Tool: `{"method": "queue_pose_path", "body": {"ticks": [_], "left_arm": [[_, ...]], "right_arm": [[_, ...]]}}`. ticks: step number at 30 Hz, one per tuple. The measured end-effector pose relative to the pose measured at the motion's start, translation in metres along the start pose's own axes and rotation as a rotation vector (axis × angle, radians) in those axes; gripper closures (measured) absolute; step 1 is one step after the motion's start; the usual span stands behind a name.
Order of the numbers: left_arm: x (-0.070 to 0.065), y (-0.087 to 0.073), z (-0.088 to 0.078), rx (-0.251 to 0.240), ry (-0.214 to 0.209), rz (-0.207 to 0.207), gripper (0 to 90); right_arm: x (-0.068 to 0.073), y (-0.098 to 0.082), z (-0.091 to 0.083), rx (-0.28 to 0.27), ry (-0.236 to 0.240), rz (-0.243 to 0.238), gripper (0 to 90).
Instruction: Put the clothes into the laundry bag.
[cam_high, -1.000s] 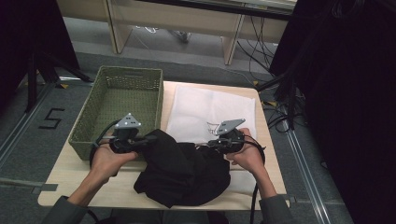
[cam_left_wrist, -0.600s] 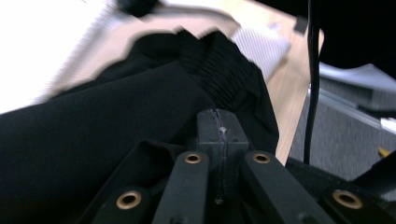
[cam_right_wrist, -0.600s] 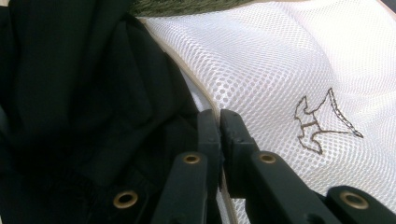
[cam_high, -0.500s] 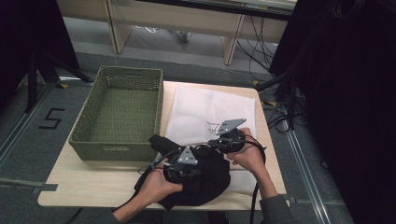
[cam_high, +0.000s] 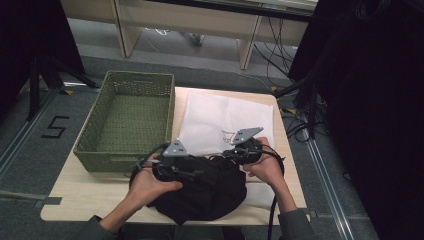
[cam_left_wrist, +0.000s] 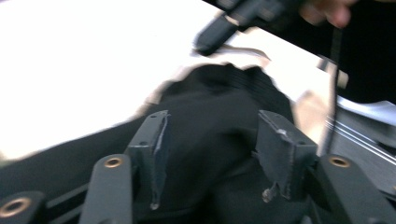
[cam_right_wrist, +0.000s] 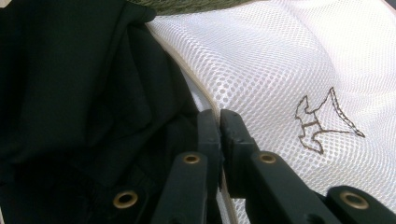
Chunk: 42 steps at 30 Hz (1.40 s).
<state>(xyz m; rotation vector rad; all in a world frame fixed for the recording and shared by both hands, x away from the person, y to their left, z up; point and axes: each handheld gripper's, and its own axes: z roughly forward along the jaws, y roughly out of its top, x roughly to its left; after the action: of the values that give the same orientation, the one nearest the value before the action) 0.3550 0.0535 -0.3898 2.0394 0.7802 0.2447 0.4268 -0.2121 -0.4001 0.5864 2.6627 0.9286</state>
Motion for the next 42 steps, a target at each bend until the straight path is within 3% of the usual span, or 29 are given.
{"method": "queue_pose_path", "body": {"ticks": [1, 3, 4, 7, 8, 9, 10, 11, 13, 17, 21, 24, 25, 26, 28, 31, 32, 35, 38, 40, 42], "left_arm": [[0.000, 0.000, 0.000, 0.000, 0.000, 0.000, 41.7], [0.010, 0.001, -0.004, 0.004, 0.051, 0.007, 40.1], [0.021, -0.002, 0.002, 0.049, 0.064, -0.012, 35.8], [0.027, -0.008, 0.013, 0.092, 0.069, -0.026, 34.9], [0.027, -0.012, 0.019, 0.128, 0.039, -0.022, 38.4], [0.025, -0.017, 0.026, 0.149, 0.005, -0.017, 52.6], [0.023, -0.019, 0.030, 0.160, -0.004, -0.009, 52.6], [0.018, -0.021, 0.039, 0.190, -0.037, 0.013, 62.5], [0.016, -0.021, 0.044, 0.188, -0.054, 0.006, 73.5], [0.009, -0.015, 0.063, 0.194, -0.032, 0.023, 80.6], [0.010, -0.006, 0.079, 0.177, -0.019, -0.002, 81.9], [0.014, 0.000, 0.090, 0.178, 0.038, 0.005, 82.6], [0.019, 0.000, 0.098, 0.176, 0.065, -0.016, 82.5], [0.019, 0.000, 0.098, 0.176, 0.065, -0.016, 81.7], [0.026, -0.001, 0.103, 0.165, 0.072, -0.062, 79.3], [0.023, 0.001, 0.093, 0.146, 0.065, -0.057, 67.4], [0.022, 0.002, 0.087, 0.142, 0.057, -0.061, 67.4], [0.018, 0.004, 0.067, 0.128, 0.042, -0.063, 55.3], [0.016, 0.007, 0.043, 0.080, 0.034, -0.087, 45.5], [0.014, 0.008, 0.028, 0.046, 0.013, -0.122, 40.4], [0.010, 0.006, 0.016, 0.043, -0.026, -0.123, 38.3]], "right_arm": [[0.000, 0.000, 0.000, 0.000, 0.000, 0.000, 88.1], [0.000, 0.000, 0.000, 0.001, 0.003, 0.003, 88.1], [0.000, 0.000, 0.001, 0.003, 0.001, 0.009, 88.1], [0.001, 0.000, 0.000, 0.008, -0.003, 0.012, 88.1], [0.001, 0.001, 0.000, 0.006, -0.003, 0.002, 88.2], [0.000, 0.001, -0.001, 0.000, -0.007, 0.002, 88.2], [0.000, 0.001, -0.001, 0.000, -0.007, 0.002, 88.2], [0.000, 0.002, -0.002, 0.001, -0.008, 0.003, 88.1], [0.001, 0.003, -0.003, -0.005, -0.015, -0.008, 88.2], [0.004, 0.008, -0.007, -0.016, -0.024, -0.014, 88.2], [0.005, 0.010, -0.009, -0.018, -0.025, -0.020, 88.2], [0.006, 0.010, -0.011, -0.020, -0.023, -0.019, 88.3], [0.006, 0.011, -0.012, -0.021, -0.025, -0.025, 88.4], [0.006, 0.011, -0.012, -0.021, -0.025, -0.025, 88.4], [0.007, 0.012, -0.012, -0.018, -0.025, -0.019, 88.4], [0.007, 0.010, -0.011, -0.012, -0.026, -0.014, 88.4], [0.006, 0.010, -0.011, -0.016, -0.025, -0.023, 88.4], [0.004, 0.008, -0.010, -0.011, -0.024, -0.002, 88.4], [0.003, 0.007, -0.009, -0.011, -0.022, -0.015, 88.3], [0.004, 0.008, -0.009, -0.010, -0.021, -0.016, 88.3], [0.004, 0.008, -0.009, -0.010, -0.021, -0.017, 88.4]]}}
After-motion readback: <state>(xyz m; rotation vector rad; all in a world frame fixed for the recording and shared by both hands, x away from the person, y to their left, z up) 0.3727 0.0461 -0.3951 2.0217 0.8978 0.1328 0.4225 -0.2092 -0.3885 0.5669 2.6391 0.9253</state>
